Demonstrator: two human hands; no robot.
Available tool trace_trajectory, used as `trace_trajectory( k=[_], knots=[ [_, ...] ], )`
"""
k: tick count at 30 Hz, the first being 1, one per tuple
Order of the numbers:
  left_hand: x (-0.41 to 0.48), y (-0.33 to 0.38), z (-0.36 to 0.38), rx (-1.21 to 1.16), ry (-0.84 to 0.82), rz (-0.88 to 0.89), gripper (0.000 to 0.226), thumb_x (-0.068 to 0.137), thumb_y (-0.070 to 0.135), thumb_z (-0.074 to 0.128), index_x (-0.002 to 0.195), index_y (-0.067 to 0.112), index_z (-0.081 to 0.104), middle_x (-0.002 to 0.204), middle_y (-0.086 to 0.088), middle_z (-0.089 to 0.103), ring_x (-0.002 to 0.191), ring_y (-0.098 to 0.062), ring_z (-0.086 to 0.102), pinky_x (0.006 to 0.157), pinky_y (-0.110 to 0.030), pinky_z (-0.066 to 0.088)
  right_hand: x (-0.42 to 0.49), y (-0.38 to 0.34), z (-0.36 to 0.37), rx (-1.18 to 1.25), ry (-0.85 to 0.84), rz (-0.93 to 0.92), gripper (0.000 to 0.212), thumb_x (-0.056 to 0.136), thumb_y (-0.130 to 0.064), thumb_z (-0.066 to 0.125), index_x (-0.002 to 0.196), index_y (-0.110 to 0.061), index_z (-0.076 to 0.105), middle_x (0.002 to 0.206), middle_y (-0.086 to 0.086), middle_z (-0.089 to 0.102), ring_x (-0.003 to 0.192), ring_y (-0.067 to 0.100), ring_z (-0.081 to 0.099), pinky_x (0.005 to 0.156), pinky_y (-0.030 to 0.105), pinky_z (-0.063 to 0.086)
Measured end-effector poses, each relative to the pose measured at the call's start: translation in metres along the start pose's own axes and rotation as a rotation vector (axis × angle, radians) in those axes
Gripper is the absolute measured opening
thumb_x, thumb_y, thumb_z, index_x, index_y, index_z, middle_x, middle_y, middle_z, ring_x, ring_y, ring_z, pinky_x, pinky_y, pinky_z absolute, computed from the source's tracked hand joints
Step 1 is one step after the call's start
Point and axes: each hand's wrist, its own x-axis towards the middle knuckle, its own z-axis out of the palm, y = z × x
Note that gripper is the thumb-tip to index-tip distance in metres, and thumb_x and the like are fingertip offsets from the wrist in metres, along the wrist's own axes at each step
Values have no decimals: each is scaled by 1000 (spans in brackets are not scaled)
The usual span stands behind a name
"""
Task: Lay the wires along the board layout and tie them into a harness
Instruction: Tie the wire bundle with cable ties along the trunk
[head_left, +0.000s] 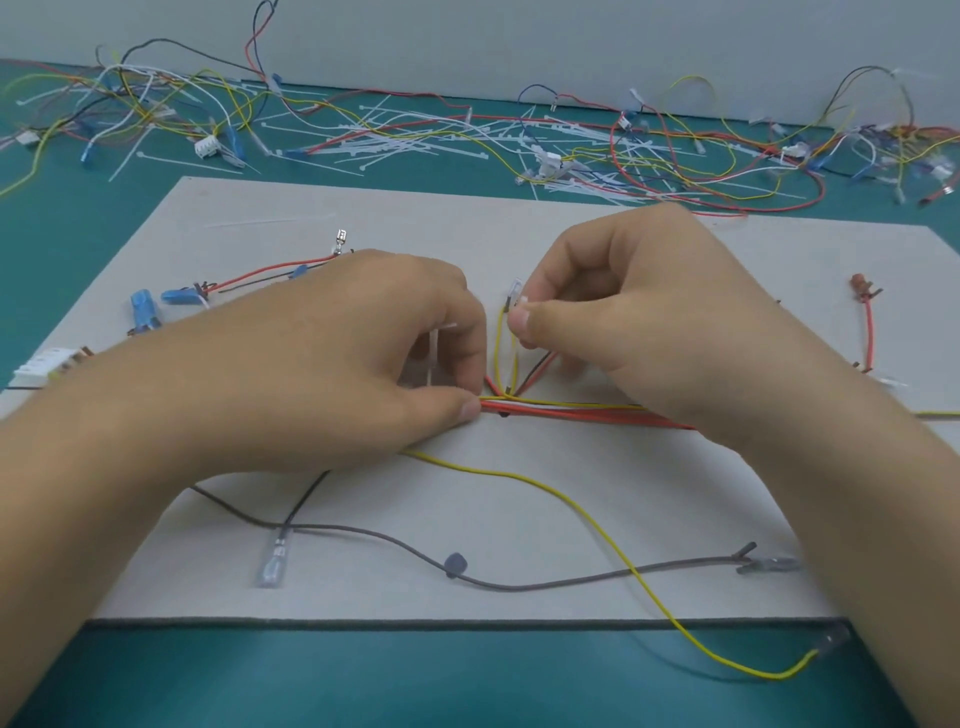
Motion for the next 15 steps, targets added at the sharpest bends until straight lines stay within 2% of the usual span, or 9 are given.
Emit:
trace_trajectory(
  k=[2, 4, 6, 9, 12, 15],
  knots=[
    [-2, 2, -2, 6, 52, 7, 17, 76, 52, 76, 78, 39, 66, 90, 17, 56, 90, 0, 51, 76, -19, 38, 1, 0, 1, -32, 14, 6, 15, 81, -24, 83, 72, -18, 73, 64, 2, 73, 49, 10, 59, 50, 24, 47],
    [-4, 6, -6, 40, 61, 20, 17, 68, 57, 73, 76, 42, 69, 95, 18, 53, 96, -4, 48, 81, -33, 37, 1, 0, 0, -32, 13, 18, 14, 80, -23, 83, 71, -18, 74, 61, 0, 72, 46, 7, 57, 46, 19, 45],
    [-7, 11, -8, 56, 39, 17, 17, 64, 60, 71, 74, 46, 72, 98, 18, 52, 97, -4, 46, 81, -38, 36, 1, 0, 0, -30, 12, 28, 14, 79, -22, 84, 70, -17, 74, 60, -1, 72, 43, 6, 55, 43, 16, 42],
    [-7, 19, -4, 64, 11, -10, 26, 63, 69, 67, 68, 44, 74, 96, 20, 53, 96, -1, 47, 87, -39, 35, 1, 1, 0, -36, 13, 31, 14, 79, -22, 84, 71, -17, 74, 61, 1, 73, 43, 7, 54, 42, 17, 42],
    [-3, 25, 3, 70, 30, -81, 41, 64, 79, 68, 63, 38, 74, 85, 17, 56, 90, -3, 52, 90, -40, 36, 0, 1, 0, -41, 13, 29, 13, 79, -22, 83, 71, -17, 73, 62, 1, 73, 43, 7, 54, 42, 19, 42],
    [-3, 33, 6, 140, 95, -202, 35, 57, 70, 69, 62, 35, 74, 80, 13, 59, 85, -8, 56, 90, -38, 35, 0, 1, 0, -80, 18, 20, 13, 79, -25, 82, 71, -19, 73, 63, -2, 73, 45, 6, 55, 45, 20, 43]
  ],
)
